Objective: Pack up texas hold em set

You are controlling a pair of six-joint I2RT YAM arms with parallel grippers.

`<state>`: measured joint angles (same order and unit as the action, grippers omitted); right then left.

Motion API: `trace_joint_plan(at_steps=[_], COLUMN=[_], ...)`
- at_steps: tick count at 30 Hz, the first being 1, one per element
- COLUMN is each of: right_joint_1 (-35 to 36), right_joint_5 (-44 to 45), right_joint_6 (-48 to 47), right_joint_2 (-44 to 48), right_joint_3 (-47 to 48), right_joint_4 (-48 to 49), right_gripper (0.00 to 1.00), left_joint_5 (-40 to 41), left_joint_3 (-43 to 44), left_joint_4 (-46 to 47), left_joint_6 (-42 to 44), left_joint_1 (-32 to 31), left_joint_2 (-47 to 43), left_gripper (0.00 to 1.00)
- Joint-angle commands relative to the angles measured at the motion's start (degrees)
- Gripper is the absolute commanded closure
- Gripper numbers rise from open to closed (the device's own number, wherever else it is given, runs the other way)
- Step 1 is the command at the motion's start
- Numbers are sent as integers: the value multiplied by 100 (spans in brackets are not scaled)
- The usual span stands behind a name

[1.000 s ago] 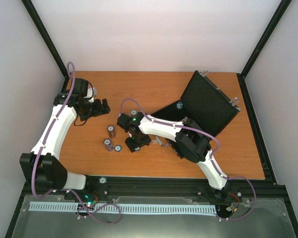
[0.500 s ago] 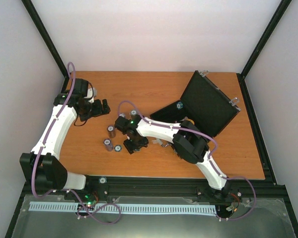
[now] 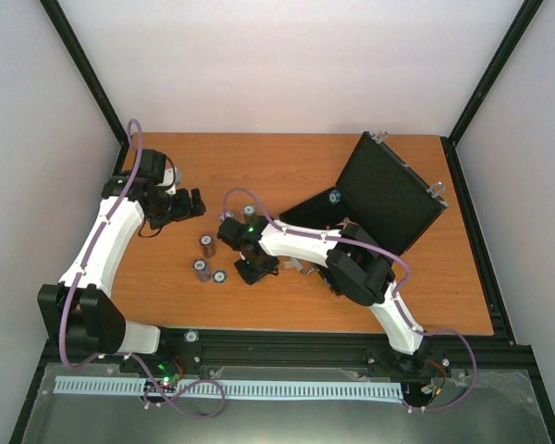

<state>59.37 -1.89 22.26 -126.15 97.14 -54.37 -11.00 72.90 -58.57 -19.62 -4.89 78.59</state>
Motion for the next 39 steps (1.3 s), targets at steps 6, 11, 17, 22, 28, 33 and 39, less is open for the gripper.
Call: trace_joint_plan(at_steps=[6,11,17,22,28,33,39], right_joint_1=[0,-5,-5,0,-5,-10,-14], right_joint_5=[12,81,127,179,102,-108,-188], right_joint_6=[13,-29,-43,-54,-79,-127,-128], right_joint_2=[-20,132,237,262,219,-1,-338], right_joint_3=[-144,185,448,539,442,266,295], right_joint_4=[-266,-543,-773,-864,-704,-436,-252], right_gripper=[59,59,59,58,18,0,0], left_joint_5=[-68,-60,-71,-88,-94,-89,-61], left_joint_3=[53,24,37,48,52,75,84], left_joint_4=[38,51,56,60,64,57,29], left_joint_6=[89,98,103,100,103,96,90], left_joint_1=[-6,-4,-4,-6,-6,-4,-6], left_joint_2=[-98,-99,-92,-73,-53,-56,-45], left_gripper=[0,0,0,0,0,0,0])
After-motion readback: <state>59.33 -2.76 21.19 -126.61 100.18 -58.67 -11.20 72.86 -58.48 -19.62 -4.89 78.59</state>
